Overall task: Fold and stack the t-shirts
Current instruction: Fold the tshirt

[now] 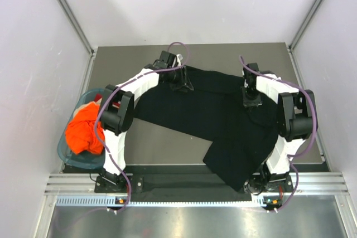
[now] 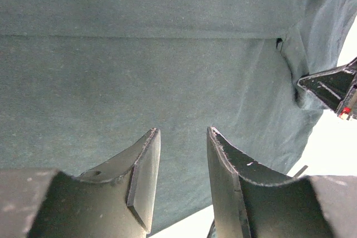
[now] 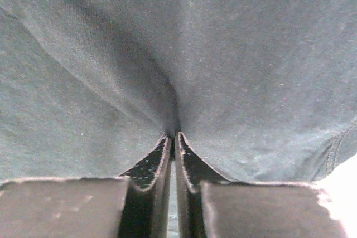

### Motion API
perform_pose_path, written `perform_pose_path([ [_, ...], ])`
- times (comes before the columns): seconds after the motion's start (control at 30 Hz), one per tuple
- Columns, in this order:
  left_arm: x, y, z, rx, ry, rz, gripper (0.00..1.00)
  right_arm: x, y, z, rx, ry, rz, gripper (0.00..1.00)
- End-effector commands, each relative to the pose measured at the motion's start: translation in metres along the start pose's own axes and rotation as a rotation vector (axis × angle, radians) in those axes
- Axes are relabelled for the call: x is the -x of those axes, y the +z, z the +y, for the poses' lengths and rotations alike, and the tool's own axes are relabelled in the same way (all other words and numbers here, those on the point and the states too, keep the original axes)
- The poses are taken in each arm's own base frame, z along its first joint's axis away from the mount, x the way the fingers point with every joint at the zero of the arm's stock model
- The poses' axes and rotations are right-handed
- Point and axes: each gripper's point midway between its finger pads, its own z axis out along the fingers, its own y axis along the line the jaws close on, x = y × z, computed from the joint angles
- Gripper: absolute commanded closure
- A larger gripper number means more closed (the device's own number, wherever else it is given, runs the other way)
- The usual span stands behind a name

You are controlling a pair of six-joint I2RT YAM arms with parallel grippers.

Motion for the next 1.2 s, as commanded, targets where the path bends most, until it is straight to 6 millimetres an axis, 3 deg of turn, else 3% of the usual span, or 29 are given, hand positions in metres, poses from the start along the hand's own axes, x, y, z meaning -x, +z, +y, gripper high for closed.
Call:
perform_pose_path([
  [0.0,0.011,-0.018,-0.025,-0.053,0.037,-0.048,0.56,0.020,-0.020,-0.003,-0.018,-0.004,-0.053,0.97],
  [0.07,0.012,-0.019,-0.024,-0.048,0.045,-0.052,0.56,0.021,-0.025,-0.001,-0.010,0.000,-0.052,1.00],
  [0.3,0.018,-0.023,-0.023,-0.056,0.035,-0.061,0.57,0.034,-0.074,0.021,0.130,0.112,-0.047,1.00],
  [0.57,0.024,-0.022,-0.012,-0.060,0.022,-0.057,0.57,0.008,-0.090,0.050,0.281,0.202,0.089,1.00],
  [1.0,0.036,-0.027,0.011,-0.058,-0.017,-0.061,0.57,-0.008,-0.088,0.046,0.271,0.248,0.140,1.00],
  [1.1,0.044,-0.029,0.014,-0.065,-0.024,-0.071,0.57,-0.015,-0.085,0.048,0.274,0.258,0.163,0.94],
  [1.13,0.049,-0.030,0.015,-0.066,-0.026,-0.079,0.57,-0.014,-0.084,0.049,0.287,0.263,0.160,0.84],
  [1.17,0.051,-0.029,0.017,-0.068,-0.033,-0.082,0.57,-0.012,-0.084,0.052,0.310,0.269,0.160,0.81],
])
